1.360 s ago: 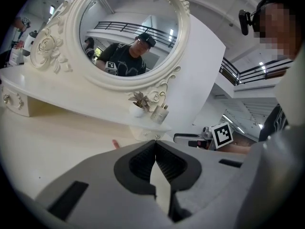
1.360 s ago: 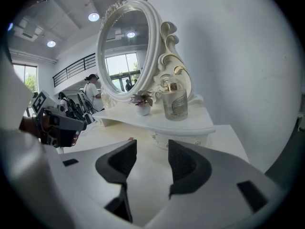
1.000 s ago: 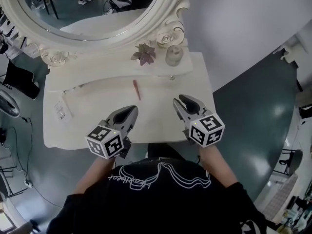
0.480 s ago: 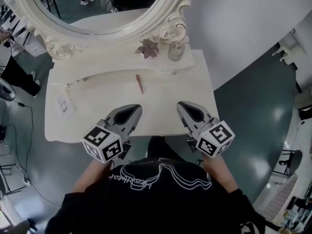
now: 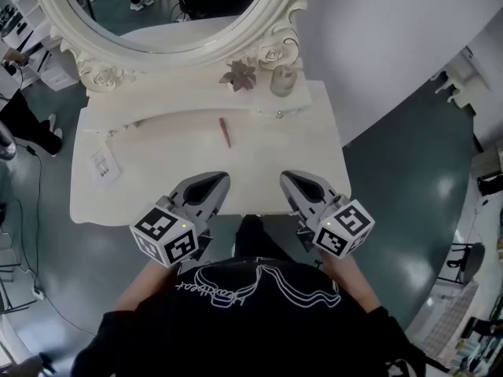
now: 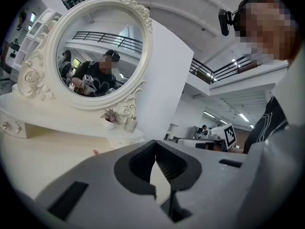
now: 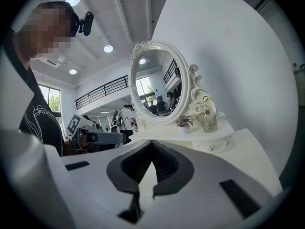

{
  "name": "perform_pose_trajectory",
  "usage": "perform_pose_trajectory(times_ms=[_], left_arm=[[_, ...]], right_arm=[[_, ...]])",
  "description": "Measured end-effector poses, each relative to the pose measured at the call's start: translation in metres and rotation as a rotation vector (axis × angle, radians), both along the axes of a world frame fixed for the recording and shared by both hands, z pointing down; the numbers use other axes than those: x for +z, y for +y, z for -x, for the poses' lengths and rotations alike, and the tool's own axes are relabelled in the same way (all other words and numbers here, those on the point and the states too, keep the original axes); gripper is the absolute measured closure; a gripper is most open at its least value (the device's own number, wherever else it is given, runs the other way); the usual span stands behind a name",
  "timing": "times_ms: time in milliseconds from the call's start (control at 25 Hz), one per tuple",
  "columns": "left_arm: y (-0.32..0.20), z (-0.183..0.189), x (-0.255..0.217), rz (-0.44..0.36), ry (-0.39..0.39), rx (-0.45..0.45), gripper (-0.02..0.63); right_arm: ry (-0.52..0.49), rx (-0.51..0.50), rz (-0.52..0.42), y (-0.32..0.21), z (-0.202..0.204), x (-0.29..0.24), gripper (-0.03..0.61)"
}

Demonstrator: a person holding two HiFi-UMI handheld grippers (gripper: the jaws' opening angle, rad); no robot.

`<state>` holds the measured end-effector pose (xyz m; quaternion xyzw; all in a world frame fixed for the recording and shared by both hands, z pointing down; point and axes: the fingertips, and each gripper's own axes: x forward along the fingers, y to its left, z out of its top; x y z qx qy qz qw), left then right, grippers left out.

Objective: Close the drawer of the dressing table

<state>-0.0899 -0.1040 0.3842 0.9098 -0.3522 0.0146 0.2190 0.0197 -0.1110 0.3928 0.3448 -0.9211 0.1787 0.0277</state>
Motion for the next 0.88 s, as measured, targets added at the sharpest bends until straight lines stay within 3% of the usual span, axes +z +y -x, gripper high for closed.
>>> perform_pose_trajectory(times_ms=[400, 880], left_arm=[[0.014, -0.002, 0.009, 0.010, -0.004, 0.009, 0.609], [0.027, -0.015, -0.005, -0.005, 0.005, 0.032, 0.609]], right_arm=[[-0.004, 0.017, 0.038, 0.019, -0.005, 0.013, 0.575], [0.008, 0.025, -0.008, 0.028, -0.007, -0.015, 0.575]])
